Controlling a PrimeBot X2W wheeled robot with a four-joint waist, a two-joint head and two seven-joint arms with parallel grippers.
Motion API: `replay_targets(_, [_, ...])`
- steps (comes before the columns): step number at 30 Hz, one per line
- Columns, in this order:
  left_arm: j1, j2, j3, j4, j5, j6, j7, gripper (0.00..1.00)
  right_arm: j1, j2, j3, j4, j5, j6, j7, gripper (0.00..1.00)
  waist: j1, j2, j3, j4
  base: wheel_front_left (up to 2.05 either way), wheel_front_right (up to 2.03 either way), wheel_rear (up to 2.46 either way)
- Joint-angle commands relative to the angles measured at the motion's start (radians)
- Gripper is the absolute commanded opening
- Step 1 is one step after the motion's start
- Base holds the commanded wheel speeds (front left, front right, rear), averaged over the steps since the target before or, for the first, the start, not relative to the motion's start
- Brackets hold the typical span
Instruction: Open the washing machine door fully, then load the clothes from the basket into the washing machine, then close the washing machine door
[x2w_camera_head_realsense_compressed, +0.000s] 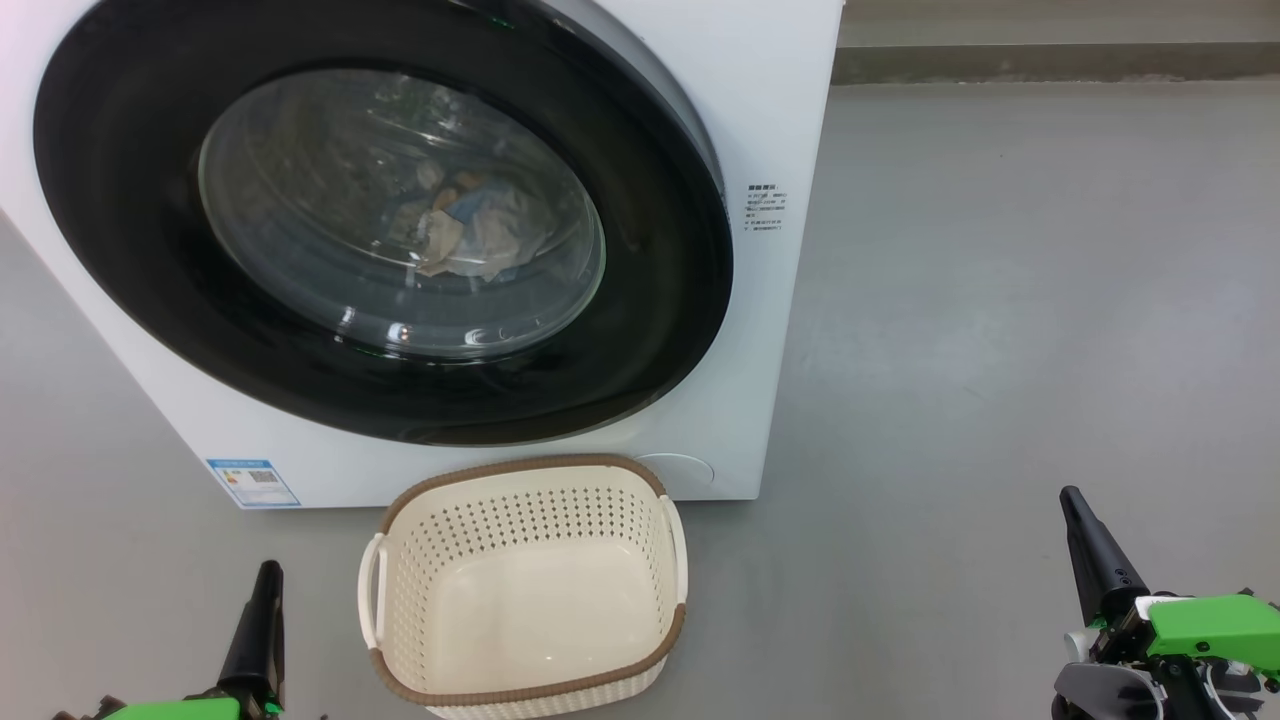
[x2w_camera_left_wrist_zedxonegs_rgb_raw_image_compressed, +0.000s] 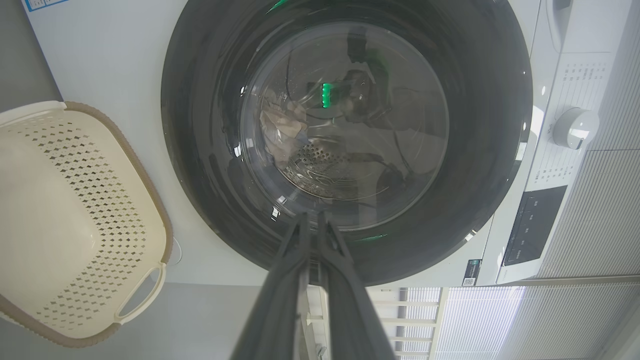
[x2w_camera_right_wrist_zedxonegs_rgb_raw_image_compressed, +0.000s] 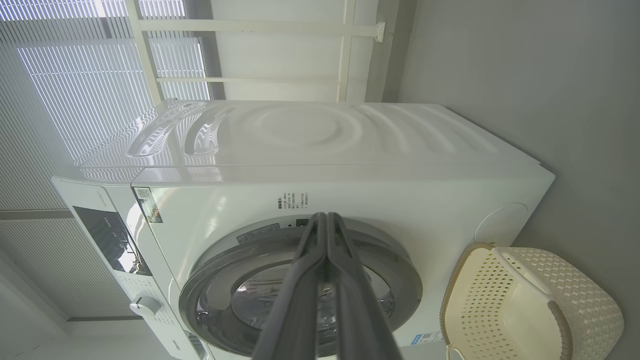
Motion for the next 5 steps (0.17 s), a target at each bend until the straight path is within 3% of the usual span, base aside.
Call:
replay_targets(1, [-0.043, 0.009, 0.028, -0.032, -0.008, 0.001, 0.006, 0.0, -0.051, -0.01, 0.019, -0.029, -0.003, 0.002, 0.004, 0.0, 0.0, 0.0, 0.0, 0.0, 0.0, 0.0, 0.0])
replay_targets(5, [-0.043, 0.009, 0.028, -0.032, -0.008, 0.001, 0.006, 0.0, -0.051, -0.01, 0.019, -0.029, -0.003, 0.002, 0.005, 0.0, 0.0, 0.0, 0.0, 0.0, 0.0, 0.0, 0.0])
